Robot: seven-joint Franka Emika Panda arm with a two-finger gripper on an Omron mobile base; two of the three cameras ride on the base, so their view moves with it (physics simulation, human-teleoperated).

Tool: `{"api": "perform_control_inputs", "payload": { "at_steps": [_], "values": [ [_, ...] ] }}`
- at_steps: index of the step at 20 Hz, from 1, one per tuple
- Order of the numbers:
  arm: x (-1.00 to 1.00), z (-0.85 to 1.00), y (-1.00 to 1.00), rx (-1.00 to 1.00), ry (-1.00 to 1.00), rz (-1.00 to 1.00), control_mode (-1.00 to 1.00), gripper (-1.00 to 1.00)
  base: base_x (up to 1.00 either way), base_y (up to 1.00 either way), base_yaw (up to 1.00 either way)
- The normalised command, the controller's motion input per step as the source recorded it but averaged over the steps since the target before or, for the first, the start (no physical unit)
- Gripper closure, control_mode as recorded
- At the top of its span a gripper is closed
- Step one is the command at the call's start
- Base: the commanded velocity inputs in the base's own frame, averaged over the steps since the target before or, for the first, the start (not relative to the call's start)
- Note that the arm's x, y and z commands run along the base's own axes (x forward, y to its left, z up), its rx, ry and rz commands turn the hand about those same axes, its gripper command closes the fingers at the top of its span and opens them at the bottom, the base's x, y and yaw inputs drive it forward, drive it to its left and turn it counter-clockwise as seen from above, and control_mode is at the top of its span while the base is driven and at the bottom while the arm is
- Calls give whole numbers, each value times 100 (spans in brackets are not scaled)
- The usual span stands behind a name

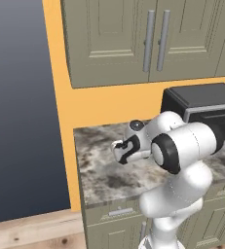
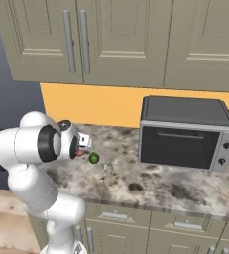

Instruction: Open the fridge, remove the peach, avocado, and fish, and place them on any counter.

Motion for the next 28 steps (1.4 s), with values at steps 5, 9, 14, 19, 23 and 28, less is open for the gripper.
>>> {"api": "perform_control_inputs", "payload": {
  "at_steps": [5, 9, 14, 19, 23, 28],
  "values": [
    [-2, 1, 0, 0, -6, 0, -100, -100, 0, 0, 0],
    [-87, 69, 0, 0, -26, 0, -100, -100, 0, 0, 0],
    [-100, 100, -1, 3, -31, 0, -100, -100, 0, 0, 0],
    [-100, 100, 0, 4, -12, 2, -100, -100, 0, 0, 0],
    [-100, 71, 0, 6, 15, 1, -100, -100, 0, 0, 0],
    [-100, 31, 3, 5, 27, 0, -100, -100, 0, 0, 0]
  ]
}}
